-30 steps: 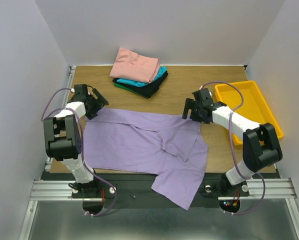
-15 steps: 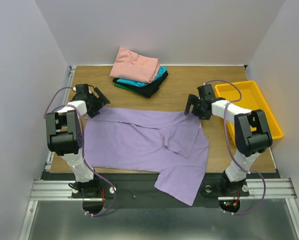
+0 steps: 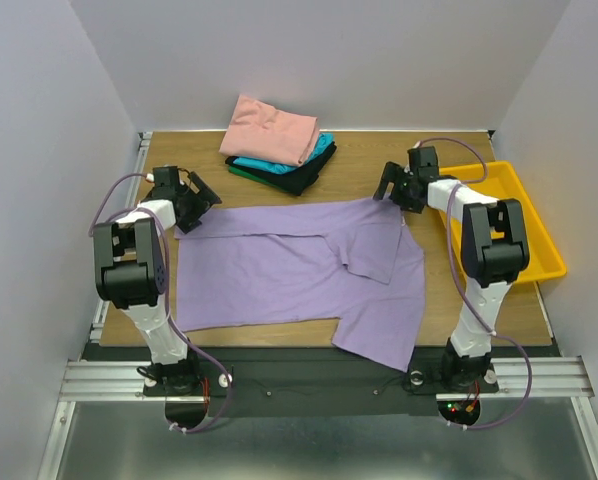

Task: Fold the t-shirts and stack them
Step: Fold the tshirt

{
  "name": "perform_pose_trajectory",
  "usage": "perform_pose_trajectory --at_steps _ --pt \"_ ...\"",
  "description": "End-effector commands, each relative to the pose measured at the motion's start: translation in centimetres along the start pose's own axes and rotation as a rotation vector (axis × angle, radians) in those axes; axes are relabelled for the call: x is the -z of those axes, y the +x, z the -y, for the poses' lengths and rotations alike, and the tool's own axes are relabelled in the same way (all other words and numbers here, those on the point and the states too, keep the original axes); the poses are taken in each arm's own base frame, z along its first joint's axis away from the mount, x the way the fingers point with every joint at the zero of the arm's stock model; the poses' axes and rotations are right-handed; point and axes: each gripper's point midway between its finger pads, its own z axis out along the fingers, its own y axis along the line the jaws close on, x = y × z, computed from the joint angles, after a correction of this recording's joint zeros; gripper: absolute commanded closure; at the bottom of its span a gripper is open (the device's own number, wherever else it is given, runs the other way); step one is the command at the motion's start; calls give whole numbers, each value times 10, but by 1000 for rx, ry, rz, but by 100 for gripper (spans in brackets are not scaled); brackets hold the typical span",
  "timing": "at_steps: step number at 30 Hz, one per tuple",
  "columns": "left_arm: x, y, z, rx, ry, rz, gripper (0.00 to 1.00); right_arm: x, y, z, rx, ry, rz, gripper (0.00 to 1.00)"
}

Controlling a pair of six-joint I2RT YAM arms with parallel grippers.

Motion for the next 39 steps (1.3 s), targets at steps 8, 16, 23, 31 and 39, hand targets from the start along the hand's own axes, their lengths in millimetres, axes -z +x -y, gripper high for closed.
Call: perform_pose_trajectory --at_steps 8,16,23,31,39 --pt "-10 -27 28 23 27 85 2 -46 -9 31 67 57 -51 1" --pt "23 -46 53 -5 68 151 2 2 -41 -2 122 -64 28 0" --pt "64 -52 49 -25 25 224 2 58 -40 -20 134 -107 88 0" --pt "113 -23 17 47 -55 268 2 116 51 -98 306 -201 60 0" --pt "143 33 -7 98 -18 257 1 135 155 -153 351 -308 -36 0"
